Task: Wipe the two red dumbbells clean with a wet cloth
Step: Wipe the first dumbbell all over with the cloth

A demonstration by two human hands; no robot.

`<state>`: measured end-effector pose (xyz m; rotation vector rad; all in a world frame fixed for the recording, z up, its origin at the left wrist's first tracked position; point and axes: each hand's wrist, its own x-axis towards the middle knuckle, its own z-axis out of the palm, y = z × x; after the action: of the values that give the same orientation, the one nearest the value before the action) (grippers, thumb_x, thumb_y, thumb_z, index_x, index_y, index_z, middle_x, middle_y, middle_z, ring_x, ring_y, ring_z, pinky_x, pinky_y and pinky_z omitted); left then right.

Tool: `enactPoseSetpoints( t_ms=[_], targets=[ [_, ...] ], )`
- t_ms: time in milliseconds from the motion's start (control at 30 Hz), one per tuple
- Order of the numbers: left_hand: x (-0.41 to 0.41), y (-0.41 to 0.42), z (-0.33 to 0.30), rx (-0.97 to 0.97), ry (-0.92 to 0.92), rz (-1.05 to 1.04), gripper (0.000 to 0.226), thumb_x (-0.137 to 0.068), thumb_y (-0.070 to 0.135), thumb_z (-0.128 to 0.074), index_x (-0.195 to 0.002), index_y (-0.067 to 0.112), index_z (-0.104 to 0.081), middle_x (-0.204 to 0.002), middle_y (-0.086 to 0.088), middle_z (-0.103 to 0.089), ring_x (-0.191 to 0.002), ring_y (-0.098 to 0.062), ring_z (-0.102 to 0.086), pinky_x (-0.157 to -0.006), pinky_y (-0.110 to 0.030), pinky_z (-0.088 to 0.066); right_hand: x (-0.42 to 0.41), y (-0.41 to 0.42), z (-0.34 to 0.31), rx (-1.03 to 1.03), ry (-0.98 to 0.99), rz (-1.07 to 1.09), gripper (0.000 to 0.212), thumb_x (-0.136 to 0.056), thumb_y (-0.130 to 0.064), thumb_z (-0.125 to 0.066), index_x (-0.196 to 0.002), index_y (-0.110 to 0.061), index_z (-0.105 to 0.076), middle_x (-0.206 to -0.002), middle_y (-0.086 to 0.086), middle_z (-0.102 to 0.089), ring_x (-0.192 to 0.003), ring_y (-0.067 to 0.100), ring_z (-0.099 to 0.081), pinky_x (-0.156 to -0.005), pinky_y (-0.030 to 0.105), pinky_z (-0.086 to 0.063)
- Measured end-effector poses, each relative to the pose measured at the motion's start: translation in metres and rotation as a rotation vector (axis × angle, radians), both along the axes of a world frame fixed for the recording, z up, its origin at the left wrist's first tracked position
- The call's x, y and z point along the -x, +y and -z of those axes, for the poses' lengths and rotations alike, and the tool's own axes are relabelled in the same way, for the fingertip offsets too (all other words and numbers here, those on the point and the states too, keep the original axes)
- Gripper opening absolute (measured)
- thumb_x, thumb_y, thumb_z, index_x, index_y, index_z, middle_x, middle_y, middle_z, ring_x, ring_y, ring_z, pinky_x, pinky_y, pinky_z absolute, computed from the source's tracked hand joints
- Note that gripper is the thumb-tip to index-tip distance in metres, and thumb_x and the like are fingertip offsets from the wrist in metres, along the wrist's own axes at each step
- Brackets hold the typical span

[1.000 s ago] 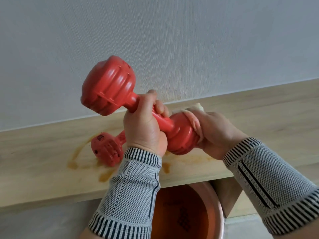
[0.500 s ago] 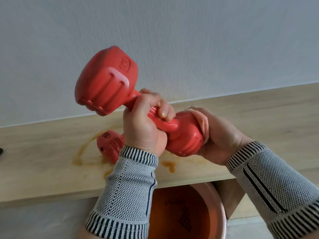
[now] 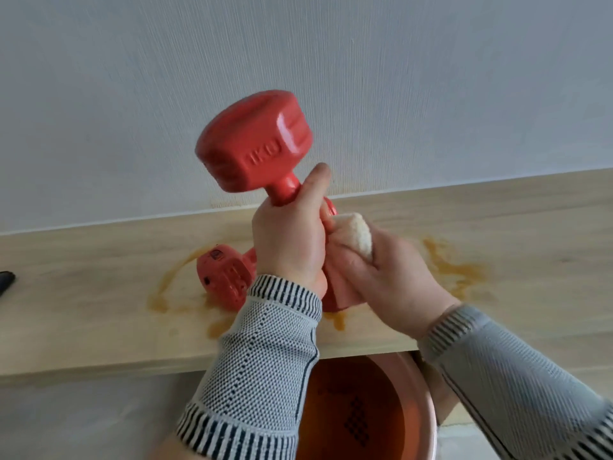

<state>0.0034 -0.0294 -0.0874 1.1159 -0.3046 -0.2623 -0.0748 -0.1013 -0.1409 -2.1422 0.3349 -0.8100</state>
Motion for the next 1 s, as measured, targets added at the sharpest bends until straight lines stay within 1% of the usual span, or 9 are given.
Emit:
enactPoseSetpoints(
  t_ms=[100,233,333,467,600,667,767,900,1000],
  targets=[
    [0.002,0.004,0.001,0.119,0.0,0.105,0.049,-0.084,0.01,-0.064,-0.04,0.021,-0.047,-0.042,0.0,-0.04,-0.041,-0.015,-0.037,-0.05,-0.028,-0.028,-0.002,-0.012,-0.015,-0.582,0.066,0.002,0.04,-0.077,-0.052,-0.063,-0.058,-0.017,-0.067,-0.057,-0.004,-0.062,-0.056,0.012,-0.058,-0.059,0.031,-0.046],
    [-0.006,0.009,-0.001,0.341,0.037,0.233,0.023,-0.069,0.015,-0.055,-0.05,0.017,-0.043,-0.044,0.001,-0.036,-0.04,-0.015,-0.034,-0.05,-0.026,-0.035,0.003,-0.021,-0.022,-1.156,0.034,-0.277,0.043,-0.096,-0.044,-0.05,-0.071,-0.019,-0.075,-0.071,0.007,-0.069,-0.058,0.017,-0.066,-0.053,0.032,-0.056],
    [-0.014,0.009,0.001,0.376,0.043,0.201,0.022,-0.068,0.016,-0.055,-0.05,0.017,-0.043,-0.044,0.002,-0.036,-0.04,-0.016,-0.034,-0.053,-0.028,-0.034,0.002,-0.021,-0.021,-1.145,0.099,-0.36,0.049,-0.088,-0.054,-0.049,-0.103,-0.014,-0.073,-0.096,0.011,-0.072,-0.089,0.028,-0.067,-0.089,0.048,-0.051],
    [-0.019,0.005,0.006,0.391,0.083,0.109,0.026,-0.071,0.013,-0.056,-0.047,0.018,-0.046,-0.046,0.001,-0.037,-0.042,-0.016,-0.035,-0.052,-0.028,-0.03,0.005,-0.009,-0.03,-0.56,0.075,-0.305,0.017,-0.087,-0.03,-0.054,-0.092,-0.021,-0.067,-0.079,-0.009,-0.067,-0.072,0.006,-0.062,-0.074,0.027,-0.05],
    [-0.018,0.001,0.008,0.37,0.082,0.091,0.035,-0.08,0.004,-0.053,-0.048,0.016,-0.046,-0.045,-0.001,-0.038,-0.04,-0.016,-0.036,-0.045,-0.023,-0.033,0.001,-0.007,-0.021,-0.056,0.216,-0.12,0.059,-0.074,-0.051,-0.051,-0.129,-0.03,-0.047,-0.108,-0.005,-0.063,-0.099,0.01,-0.061,-0.087,0.03,-0.049],
    [-0.014,0.001,0.008,0.336,0.026,0.13,0.031,-0.072,0.005,-0.054,-0.045,0.016,-0.044,-0.043,-0.002,-0.037,-0.039,-0.017,-0.036,-0.044,-0.022,-0.033,-0.001,-0.011,-0.02,-0.075,0.179,-0.046,0.026,-0.084,-0.046,-0.047,-0.094,-0.026,-0.06,-0.078,-0.011,-0.063,-0.073,0.006,-0.059,-0.073,0.028,-0.045],
    [-0.009,0.002,0.01,0.236,-0.138,0.18,0.031,-0.064,0.006,-0.052,-0.038,0.021,-0.044,-0.04,-0.001,-0.038,-0.04,-0.017,-0.038,-0.049,-0.027,-0.031,-0.003,-0.017,-0.02,-0.398,0.149,-0.097,0.041,-0.09,-0.038,-0.05,-0.053,-0.026,-0.061,-0.049,-0.01,-0.056,-0.054,0.011,-0.054,-0.066,0.035,-0.046],
    [-0.005,0.003,0.01,0.25,-0.187,0.284,0.023,-0.057,0.007,-0.058,-0.042,0.02,-0.045,-0.039,-0.001,-0.038,-0.039,-0.018,-0.036,-0.05,-0.029,-0.031,0.001,-0.024,-0.02,-0.901,0.165,-0.194,0.043,-0.098,-0.041,-0.05,-0.092,-0.003,-0.071,-0.078,0.017,-0.072,-0.069,0.025,-0.07,-0.068,0.044,-0.058],
    [-0.008,0.003,0.007,0.286,-0.138,0.264,0.026,-0.065,0.004,-0.051,-0.043,0.019,-0.045,-0.04,-0.002,-0.037,-0.037,-0.017,-0.035,-0.049,-0.027,-0.028,0.005,-0.025,-0.018,-0.904,0.145,-0.288,0.044,-0.094,-0.045,-0.055,-0.088,-0.005,-0.071,-0.08,0.016,-0.069,-0.074,0.026,-0.066,-0.079,0.049,-0.056]
  ],
)
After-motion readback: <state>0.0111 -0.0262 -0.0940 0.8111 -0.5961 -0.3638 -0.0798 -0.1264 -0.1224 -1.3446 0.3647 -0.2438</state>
